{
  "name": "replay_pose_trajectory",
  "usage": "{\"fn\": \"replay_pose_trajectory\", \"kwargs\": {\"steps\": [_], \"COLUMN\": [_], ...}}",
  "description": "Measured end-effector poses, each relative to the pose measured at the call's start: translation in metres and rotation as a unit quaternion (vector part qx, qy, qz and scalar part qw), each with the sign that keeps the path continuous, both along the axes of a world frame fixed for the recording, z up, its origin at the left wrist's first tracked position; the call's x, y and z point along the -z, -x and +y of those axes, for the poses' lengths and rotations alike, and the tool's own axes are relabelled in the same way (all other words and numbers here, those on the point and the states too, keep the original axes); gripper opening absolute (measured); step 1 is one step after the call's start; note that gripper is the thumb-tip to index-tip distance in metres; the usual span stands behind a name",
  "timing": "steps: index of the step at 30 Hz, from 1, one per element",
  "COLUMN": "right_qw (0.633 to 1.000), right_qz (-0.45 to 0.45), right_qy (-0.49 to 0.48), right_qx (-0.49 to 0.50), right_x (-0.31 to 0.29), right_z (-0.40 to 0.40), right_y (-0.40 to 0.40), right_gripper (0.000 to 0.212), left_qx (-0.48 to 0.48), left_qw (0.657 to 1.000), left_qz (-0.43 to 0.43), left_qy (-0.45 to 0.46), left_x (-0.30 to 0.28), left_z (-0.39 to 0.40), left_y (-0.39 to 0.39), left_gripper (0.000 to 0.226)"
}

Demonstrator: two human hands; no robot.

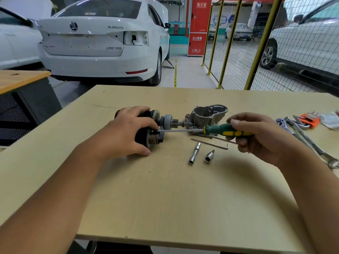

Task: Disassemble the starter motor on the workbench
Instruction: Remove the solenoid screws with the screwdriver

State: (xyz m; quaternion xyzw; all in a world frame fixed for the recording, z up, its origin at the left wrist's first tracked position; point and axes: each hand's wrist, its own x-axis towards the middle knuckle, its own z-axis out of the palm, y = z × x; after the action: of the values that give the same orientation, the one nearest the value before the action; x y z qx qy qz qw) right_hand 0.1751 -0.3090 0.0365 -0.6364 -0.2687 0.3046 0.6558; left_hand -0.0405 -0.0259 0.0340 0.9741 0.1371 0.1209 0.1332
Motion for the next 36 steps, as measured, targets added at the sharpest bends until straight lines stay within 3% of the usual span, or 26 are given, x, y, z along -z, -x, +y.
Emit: {"fn": "replay_pose_trajectory", "kwargs": {"steps": [4,8,12,17,22,30,36], "right_qw": [1.000,0.997,0.999,1.000,0.997,0.999,1.000], "right_qz": [0.016,-0.025,-0.024,-0.021,-0.036,-0.019,-0.026], "right_qy": [-0.025,0.069,0.022,-0.007,0.067,-0.025,-0.013], "right_qx": [0.000,0.022,0.009,0.007,0.018,-0.015,-0.011], "right_x": [0.002,0.001,0.001,0.003,0.000,0.001,0.001], "right_z": [0.001,0.003,0.001,0.001,0.002,-0.001,0.000], "right_y": [0.001,0.006,0.002,0.000,0.005,-0.001,-0.002], "right_gripper": [0.036,0.045,0.033,0.040,0.040,0.040,0.042], "left_qx": [0.007,0.012,0.016,0.015,0.012,0.000,0.004], "left_qw": [1.000,0.999,0.999,0.999,0.999,0.999,0.995], "left_qz": [-0.022,-0.034,-0.042,-0.047,-0.046,-0.041,-0.096], "left_qy": [0.008,0.013,0.013,0.018,0.019,-0.007,-0.042], "left_x": [0.001,0.002,0.003,0.002,0.002,0.000,-0.003], "left_z": [0.000,0.001,0.000,0.000,0.000,-0.007,-0.019], "left_y": [0.000,0.000,0.000,-0.001,0.000,0.000,0.000], "left_gripper": [0.066,0.065,0.066,0.067,0.067,0.064,0.031]}}
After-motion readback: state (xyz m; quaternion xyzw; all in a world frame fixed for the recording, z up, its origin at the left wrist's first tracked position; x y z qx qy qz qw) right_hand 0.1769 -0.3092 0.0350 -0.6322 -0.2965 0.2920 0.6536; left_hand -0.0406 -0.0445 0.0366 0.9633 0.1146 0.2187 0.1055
